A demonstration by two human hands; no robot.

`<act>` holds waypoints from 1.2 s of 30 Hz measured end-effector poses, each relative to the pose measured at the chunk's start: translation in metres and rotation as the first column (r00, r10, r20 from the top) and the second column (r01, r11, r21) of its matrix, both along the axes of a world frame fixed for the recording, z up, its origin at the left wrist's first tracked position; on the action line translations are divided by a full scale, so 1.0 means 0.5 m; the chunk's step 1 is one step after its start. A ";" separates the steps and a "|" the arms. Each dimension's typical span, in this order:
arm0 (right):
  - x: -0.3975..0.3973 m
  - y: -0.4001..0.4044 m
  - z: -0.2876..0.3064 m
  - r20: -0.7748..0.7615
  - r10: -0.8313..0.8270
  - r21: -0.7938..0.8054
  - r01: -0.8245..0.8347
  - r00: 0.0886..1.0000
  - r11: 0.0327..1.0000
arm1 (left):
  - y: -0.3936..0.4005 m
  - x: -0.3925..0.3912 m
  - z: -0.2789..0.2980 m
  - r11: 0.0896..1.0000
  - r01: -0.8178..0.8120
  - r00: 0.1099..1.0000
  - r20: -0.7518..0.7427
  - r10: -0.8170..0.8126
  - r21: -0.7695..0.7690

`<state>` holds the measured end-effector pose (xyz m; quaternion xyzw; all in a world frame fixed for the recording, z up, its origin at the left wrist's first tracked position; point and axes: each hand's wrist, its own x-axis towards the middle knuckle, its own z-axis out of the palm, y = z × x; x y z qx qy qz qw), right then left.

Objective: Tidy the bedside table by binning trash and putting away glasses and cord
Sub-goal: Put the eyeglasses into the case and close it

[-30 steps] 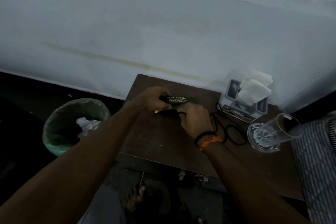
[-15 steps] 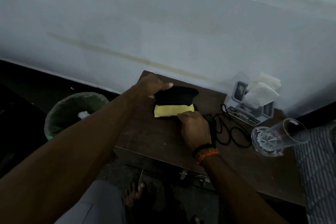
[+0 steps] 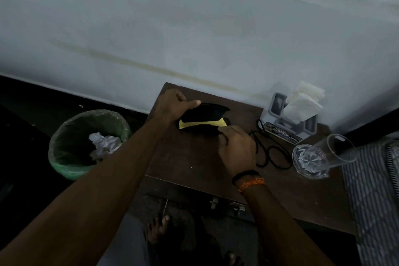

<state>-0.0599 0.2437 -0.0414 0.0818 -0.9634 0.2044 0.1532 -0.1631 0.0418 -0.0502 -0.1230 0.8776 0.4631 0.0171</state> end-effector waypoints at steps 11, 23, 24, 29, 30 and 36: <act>0.028 0.130 0.035 0.438 -0.457 0.153 0.436 0.774 0.887 | 0.015 0.058 -0.024 0.999 -0.006 0.968 -0.249 0.016 0.039; 0.031 0.113 0.028 0.483 -0.431 0.063 0.461 0.762 0.885 | -0.004 0.099 -0.060 0.985 0.127 0.954 -0.259 -0.154 -0.118; 0.032 0.113 0.026 0.459 -0.437 0.073 0.457 0.773 0.886 | -0.005 0.101 -0.059 0.983 0.135 0.951 -0.263 -0.163 -0.121; 0.031 0.094 0.012 0.356 -0.461 0.188 0.421 0.813 0.887 | -0.009 0.114 -0.058 0.982 0.175 0.956 -0.227 -0.185 -0.064; 0.029 0.090 0.009 0.358 -0.459 0.198 0.414 0.813 0.889 | -0.009 0.117 -0.058 0.982 0.183 0.960 -0.208 -0.188 -0.042; 0.024 0.085 0.004 0.355 -0.461 0.197 0.418 0.813 0.887 | -0.011 0.130 -0.046 0.981 0.191 0.971 -0.151 -0.183 0.041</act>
